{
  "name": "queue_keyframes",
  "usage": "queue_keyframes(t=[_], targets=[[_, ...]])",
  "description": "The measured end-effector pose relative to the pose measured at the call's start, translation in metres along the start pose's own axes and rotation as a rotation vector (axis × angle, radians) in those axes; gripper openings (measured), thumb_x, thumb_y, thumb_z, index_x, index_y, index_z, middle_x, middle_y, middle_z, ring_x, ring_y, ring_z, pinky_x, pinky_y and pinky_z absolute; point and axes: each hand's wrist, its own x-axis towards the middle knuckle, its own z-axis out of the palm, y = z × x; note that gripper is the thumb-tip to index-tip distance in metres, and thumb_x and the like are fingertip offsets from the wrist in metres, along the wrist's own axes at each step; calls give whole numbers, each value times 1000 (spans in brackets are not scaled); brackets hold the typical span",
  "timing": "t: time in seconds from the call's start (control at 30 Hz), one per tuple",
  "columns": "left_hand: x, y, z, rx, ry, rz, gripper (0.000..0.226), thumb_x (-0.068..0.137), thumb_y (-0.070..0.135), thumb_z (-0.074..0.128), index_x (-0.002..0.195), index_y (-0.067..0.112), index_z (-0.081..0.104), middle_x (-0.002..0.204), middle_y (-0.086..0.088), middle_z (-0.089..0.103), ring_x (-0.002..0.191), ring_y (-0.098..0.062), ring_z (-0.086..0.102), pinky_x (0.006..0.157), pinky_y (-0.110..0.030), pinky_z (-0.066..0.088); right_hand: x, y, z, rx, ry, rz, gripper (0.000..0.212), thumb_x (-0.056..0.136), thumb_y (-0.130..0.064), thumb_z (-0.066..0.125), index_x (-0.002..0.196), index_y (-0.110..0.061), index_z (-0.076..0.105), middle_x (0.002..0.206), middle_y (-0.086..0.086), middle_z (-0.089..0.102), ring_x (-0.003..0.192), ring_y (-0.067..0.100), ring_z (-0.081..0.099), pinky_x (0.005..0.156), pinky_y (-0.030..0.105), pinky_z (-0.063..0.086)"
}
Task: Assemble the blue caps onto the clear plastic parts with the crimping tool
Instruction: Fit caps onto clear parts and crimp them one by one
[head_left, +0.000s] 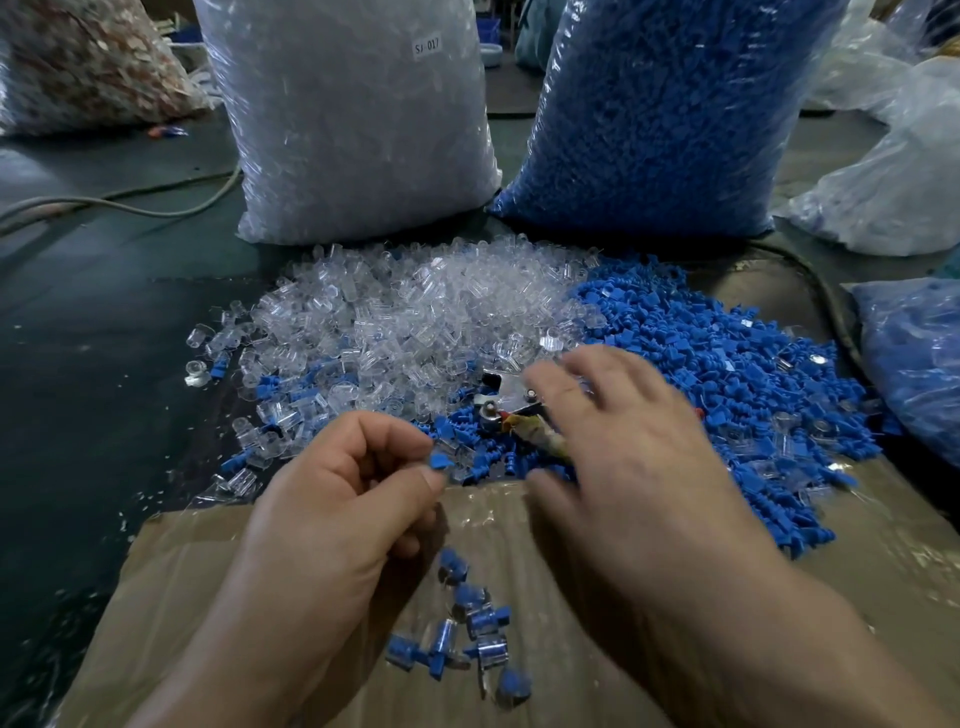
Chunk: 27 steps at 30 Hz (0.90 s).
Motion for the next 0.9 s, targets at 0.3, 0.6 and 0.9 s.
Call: queue_keyframes(t=[0.3,0.6,0.9], targets=[[-2,9,1,-128,-32,-101,17,73,-8,69,76,9,69,54,-10,57,42,-13,51,39,-17,45,11,22,-5,-182,-123,105,67,82,-73,37,137,-36,33,124,-9,50,122,23,32,101,42,33],[5,0,-6,-150,-18,-42,17,62,16,72,78,21,73,59,-5,60,48,-14,54,40,-21,46,9,21,-10,-1,90,67,45,88,-56,35,125,-34,43,95,-13,49,89,12,42,76,32,35],[8,-8,-15,-116,-53,48,18,74,16,73,91,22,72,77,-7,63,59,-15,56,49,-26,47,-9,3,-20,94,34,-138,50,81,-62,37,116,-31,55,93,-15,58,86,10,53,70,28,47]])
